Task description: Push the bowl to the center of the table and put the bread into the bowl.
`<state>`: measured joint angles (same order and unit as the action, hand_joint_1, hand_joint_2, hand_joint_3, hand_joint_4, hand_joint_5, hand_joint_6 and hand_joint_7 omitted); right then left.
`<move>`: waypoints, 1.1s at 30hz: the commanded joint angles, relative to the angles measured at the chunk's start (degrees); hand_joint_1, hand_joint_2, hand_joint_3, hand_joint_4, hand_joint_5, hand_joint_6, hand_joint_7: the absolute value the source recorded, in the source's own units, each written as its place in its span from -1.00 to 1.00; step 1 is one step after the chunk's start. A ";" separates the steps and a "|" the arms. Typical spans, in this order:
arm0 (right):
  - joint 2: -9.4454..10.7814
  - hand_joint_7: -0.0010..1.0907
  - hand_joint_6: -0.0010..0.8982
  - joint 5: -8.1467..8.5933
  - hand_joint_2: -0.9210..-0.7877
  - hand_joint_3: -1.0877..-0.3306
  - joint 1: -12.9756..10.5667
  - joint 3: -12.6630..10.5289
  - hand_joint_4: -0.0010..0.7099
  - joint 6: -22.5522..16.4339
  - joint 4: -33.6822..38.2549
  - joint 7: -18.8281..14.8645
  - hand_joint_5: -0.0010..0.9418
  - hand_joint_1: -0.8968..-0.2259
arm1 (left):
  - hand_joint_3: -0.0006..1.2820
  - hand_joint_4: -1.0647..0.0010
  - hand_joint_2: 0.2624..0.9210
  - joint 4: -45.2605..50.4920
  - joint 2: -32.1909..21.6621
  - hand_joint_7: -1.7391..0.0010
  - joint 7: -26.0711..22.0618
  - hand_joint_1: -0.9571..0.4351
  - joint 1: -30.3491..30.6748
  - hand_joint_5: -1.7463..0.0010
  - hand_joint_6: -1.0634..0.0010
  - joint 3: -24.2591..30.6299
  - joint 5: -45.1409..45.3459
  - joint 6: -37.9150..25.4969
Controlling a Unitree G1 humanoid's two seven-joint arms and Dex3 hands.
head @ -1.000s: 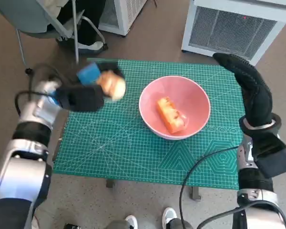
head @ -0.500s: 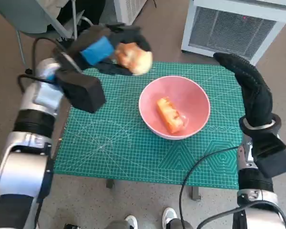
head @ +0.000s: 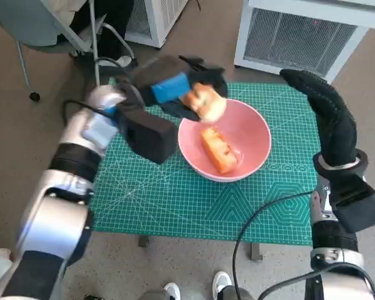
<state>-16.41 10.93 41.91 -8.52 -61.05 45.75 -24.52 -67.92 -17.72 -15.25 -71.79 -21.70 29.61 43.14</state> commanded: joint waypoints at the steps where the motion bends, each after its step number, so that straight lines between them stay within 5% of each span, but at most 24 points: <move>1: 0.24 -1.00 -0.37 -0.58 -1.00 -0.19 -1.27 0.15 -0.35 0.51 0.10 0.35 -1.00 -0.56 | -0.85 -0.12 1.00 -2.08 1.93 -0.37 0.30 0.37 -0.92 -0.39 -0.22 -1.66 1.58 -1.27; 4: 0.02 -1.00 -0.37 -0.77 -1.00 -0.19 -1.53 0.09 -0.35 0.58 -0.20 0.54 -1.00 -0.56 | -0.72 0.09 1.00 -3.09 3.01 -0.46 -0.89 0.37 -0.72 -0.51 -0.08 -2.15 1.80 -2.67; 6: -0.12 -1.00 -0.37 -0.99 -1.00 -0.20 -1.69 0.04 -0.35 0.61 -0.40 0.77 -1.00 -0.56 | -0.77 0.30 0.95 -3.44 3.49 -0.01 -1.71 0.31 -0.57 0.06 0.19 -2.66 2.14 -3.69; 7: -0.17 -1.00 -0.37 -1.11 -1.00 -0.20 -1.75 0.02 -0.35 0.62 -0.48 0.88 -1.00 -0.57 | -0.87 0.42 0.94 -3.53 3.63 0.39 -1.99 0.24 -0.54 0.51 0.31 -2.89 2.26 -4.08; 12: -0.59 -1.00 -0.37 -1.52 -1.00 -0.20 -2.07 -0.03 -0.35 0.72 -0.96 1.37 -1.00 -0.58 | -0.97 0.66 0.93 -3.38 4.21 0.80 -4.02 0.07 -0.69 0.92 0.46 -3.60 2.47 -6.63; 23: -1.31 -1.00 -0.37 -2.88 -1.00 -0.23 -2.18 -0.19 -0.33 0.77 -1.48 2.66 -0.99 -0.57 | -0.99 0.87 0.96 -2.30 2.65 0.93 1.38 -0.17 0.84 1.00 0.56 -3.38 2.40 -4.15; 33: -1.57 -0.99 -0.36 -3.06 -1.00 -0.23 -1.51 -0.12 -0.31 1.22 -1.37 3.46 -0.99 -0.57 | -0.99 0.80 0.98 -2.94 0.76 0.92 8.27 -0.17 3.25 0.98 0.48 2.12 -2.31 3.78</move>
<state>-17.63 8.67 41.48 -8.70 -60.81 44.14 -21.46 -70.96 -15.75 -8.95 -69.64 -21.98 29.60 44.56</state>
